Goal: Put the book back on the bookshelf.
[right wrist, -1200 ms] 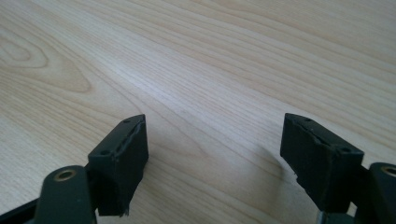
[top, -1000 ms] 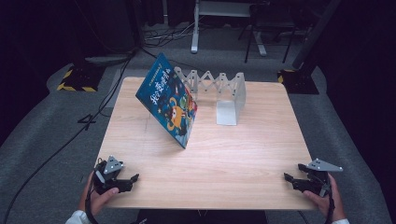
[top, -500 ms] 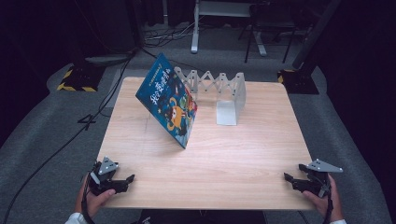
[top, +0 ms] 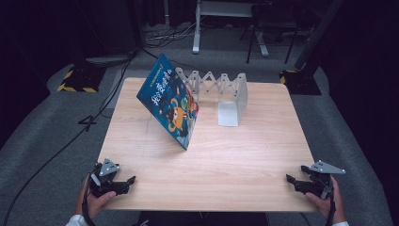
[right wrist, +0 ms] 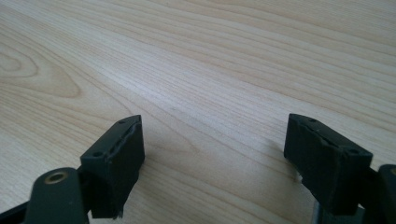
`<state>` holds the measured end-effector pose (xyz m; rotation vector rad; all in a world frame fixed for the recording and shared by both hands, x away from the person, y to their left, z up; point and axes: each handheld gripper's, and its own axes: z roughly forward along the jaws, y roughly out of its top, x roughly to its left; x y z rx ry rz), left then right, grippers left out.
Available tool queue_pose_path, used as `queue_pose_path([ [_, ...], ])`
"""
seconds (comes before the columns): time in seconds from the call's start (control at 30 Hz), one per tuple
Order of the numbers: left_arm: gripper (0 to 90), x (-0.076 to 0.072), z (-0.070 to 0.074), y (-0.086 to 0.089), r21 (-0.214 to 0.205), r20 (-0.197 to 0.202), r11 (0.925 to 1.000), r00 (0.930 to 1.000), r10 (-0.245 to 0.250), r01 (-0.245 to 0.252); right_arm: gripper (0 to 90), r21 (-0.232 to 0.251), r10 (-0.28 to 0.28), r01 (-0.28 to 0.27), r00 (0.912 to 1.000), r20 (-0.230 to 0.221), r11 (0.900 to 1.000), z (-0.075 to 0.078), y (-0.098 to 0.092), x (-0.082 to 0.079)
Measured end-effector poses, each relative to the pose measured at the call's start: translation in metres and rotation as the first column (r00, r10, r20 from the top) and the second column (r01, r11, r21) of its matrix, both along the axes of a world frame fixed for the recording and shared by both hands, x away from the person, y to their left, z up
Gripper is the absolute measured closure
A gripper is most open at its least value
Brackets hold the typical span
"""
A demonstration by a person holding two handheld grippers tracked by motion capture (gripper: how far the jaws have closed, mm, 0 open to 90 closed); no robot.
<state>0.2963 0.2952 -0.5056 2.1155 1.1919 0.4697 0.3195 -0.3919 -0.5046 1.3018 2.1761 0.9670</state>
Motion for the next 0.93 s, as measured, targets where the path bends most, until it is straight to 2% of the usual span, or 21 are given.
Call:
queue_pose_path([
  [0.93, 16.2, 0.0004, -0.0005, -0.0011, -0.012, -0.005, 0.9998, 0.9998, 0.017, -0.017, 20.5, 0.001, 0.000, 0.000, 1.0000, 0.000, 1.0000, 0.0000, -0.0002, 0.0001],
])
